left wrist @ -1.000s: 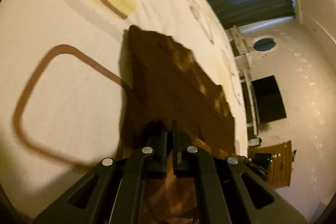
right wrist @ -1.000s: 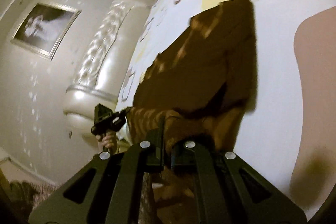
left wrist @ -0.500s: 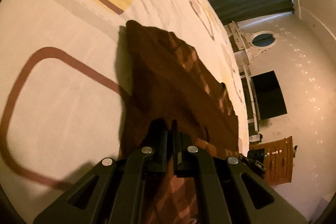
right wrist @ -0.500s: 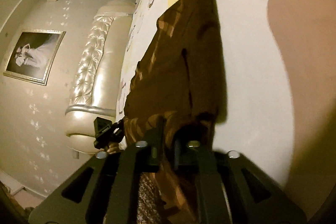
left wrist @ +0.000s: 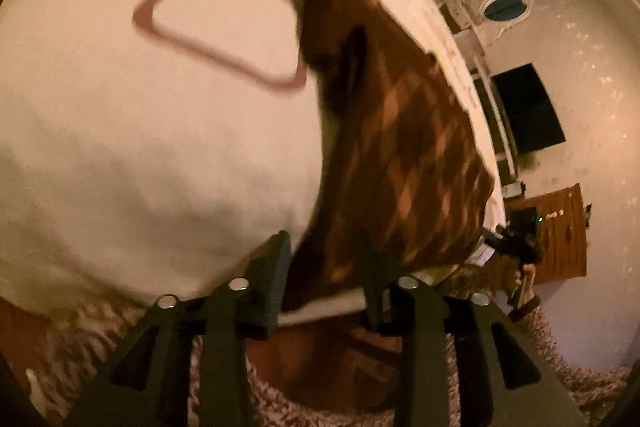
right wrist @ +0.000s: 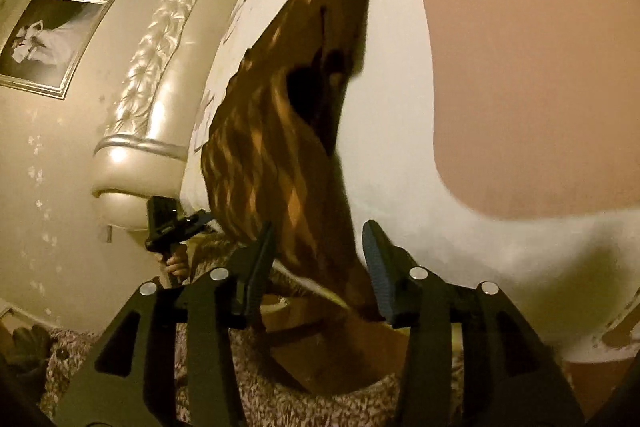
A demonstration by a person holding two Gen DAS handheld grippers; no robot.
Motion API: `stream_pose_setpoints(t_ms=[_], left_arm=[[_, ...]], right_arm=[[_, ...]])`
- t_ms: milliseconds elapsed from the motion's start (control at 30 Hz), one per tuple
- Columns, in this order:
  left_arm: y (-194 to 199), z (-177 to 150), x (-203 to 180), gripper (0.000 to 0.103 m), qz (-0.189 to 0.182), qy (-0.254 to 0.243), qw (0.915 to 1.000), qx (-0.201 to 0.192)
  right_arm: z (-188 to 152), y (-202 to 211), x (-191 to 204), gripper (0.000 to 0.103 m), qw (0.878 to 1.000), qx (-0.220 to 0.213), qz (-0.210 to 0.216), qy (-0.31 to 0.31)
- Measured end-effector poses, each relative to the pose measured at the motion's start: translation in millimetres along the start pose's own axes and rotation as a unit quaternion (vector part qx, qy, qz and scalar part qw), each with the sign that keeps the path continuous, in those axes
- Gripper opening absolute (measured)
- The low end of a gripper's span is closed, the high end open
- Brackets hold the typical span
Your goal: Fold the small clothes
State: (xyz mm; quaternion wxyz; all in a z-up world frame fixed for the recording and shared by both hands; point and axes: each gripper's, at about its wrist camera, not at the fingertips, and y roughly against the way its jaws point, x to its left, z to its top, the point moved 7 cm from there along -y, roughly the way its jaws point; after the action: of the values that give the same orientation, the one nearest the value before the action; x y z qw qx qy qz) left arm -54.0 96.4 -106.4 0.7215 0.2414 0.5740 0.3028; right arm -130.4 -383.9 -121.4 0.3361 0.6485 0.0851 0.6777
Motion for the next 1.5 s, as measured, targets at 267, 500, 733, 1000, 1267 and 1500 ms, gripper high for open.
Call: stream_pose_setpoints(t_ms=[267, 500, 733, 1000, 1267, 1500], left_arm=[[-19, -2, -9, 0.056, -0.014, 0.015, 0.9997, 0.011], [-25, -3, -26, 0.062, -0.013, -0.011, 0.9997, 0.015], [-27, -5, -25, 0.062, -0.021, 0.007, 0.9994, 0.029], [-39, -10, -37, 0.062, -0.007, -0.015, 0.9983, 0.055], [-46, -10, -30, 0.062, -0.013, -0.007, 0.9976, 0.068], [-55, -15, -22, 0.048, 0.003, 0.0, 0.9955, 0.095]], right_arm=[[-8, -2, -4, 0.045, 1.0, 0.013, 0.013, -0.006], [-18, -9, -4, 0.046, 0.999, 0.042, 0.0, 0.011], [-25, -7, -17, 0.046, 0.998, 0.054, -0.013, 0.007], [-25, -16, -14, 0.053, 0.997, 0.071, -0.018, 0.024], [-25, -30, 1, 0.048, 0.995, 0.084, -0.021, 0.055], [-31, -42, 5, 0.009, 0.992, 0.103, -0.047, 0.06]])
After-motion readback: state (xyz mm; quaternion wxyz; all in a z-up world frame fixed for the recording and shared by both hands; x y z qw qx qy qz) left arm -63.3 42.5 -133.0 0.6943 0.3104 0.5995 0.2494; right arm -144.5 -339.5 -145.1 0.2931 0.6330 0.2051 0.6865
